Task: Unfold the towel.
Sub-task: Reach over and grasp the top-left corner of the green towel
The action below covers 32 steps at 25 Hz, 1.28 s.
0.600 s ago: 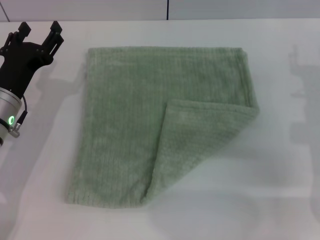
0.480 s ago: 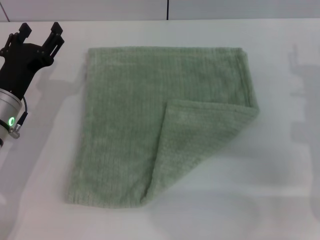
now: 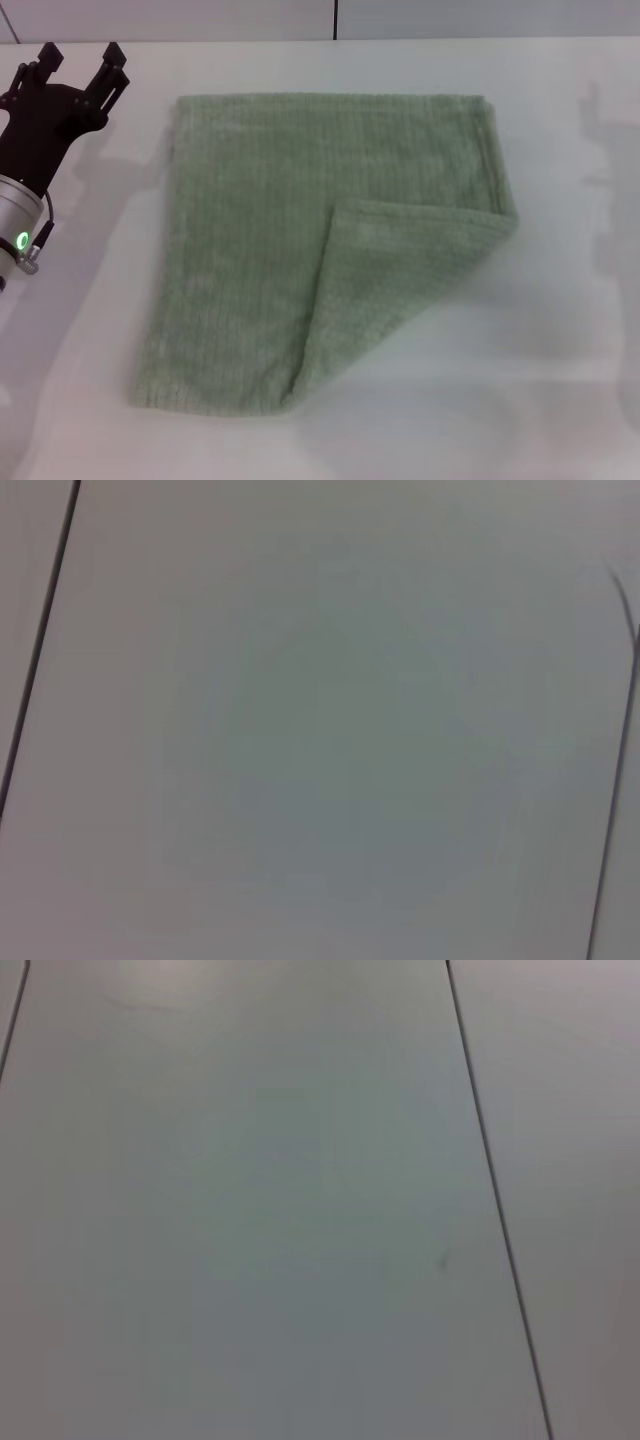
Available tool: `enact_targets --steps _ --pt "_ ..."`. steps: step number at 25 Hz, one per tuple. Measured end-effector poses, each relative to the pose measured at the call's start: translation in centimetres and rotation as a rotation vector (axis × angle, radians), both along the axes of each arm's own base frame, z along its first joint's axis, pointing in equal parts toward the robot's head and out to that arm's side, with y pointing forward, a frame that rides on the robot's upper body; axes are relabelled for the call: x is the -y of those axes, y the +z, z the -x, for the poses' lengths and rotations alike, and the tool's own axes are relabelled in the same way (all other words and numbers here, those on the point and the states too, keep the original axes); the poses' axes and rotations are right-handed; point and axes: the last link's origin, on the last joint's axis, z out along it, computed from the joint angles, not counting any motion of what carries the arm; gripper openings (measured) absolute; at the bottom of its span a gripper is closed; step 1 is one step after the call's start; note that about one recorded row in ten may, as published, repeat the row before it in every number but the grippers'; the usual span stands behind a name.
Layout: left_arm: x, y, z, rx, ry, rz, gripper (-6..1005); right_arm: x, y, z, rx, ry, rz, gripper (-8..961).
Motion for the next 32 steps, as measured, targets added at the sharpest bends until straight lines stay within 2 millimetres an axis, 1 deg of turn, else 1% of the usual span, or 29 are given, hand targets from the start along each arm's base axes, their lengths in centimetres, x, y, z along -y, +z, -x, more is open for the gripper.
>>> enact_targets --steps 5,10,14,15,21,22,27,28,29,32 --pt "0.0 -0.5 -0.3 -0.004 -0.005 0.019 738 -0.6 -0.1 -0.1 0.027 -0.004 0.012 651" --pt "-0.1 -1.1 -0.6 -0.014 -0.011 0.044 719 -0.7 -0.2 -0.3 0.04 -0.009 0.022 651" --pt "-0.2 -1.7 -1.1 -0.029 -0.032 0.072 504 -0.5 -0.2 -0.7 0.041 -0.021 0.024 651" --pt "-0.6 -2.6 -1.6 -0.06 -0.04 0.12 477 -0.5 -0.2 -0.8 0.042 -0.023 0.025 651" --pt "-0.7 -2.7 -1.7 -0.066 -0.04 0.128 318 -0.6 -0.2 -0.6 0.043 -0.017 0.027 652" --pt "-1.5 -3.9 -2.1 -0.117 -0.021 0.192 291 -0.6 -0.2 -0.6 0.043 -0.017 0.027 652" --pt "-2.1 -4.6 -2.1 -0.152 0.012 0.235 89 -0.7 -0.3 -0.6 0.044 -0.018 0.032 652" --pt "-2.1 -4.6 -2.1 -0.152 0.012 0.235 74 -0.7 -0.3 -0.5 0.044 -0.017 0.032 652" --pt "-3.0 -5.5 -2.5 -0.195 0.043 0.286 59 -0.7 -0.3 -0.5 0.043 -0.016 0.032 652" --pt "-3.4 -6.0 -2.7 -0.223 0.062 0.314 13 -0.7 -0.3 -0.5 0.042 -0.015 0.033 652"
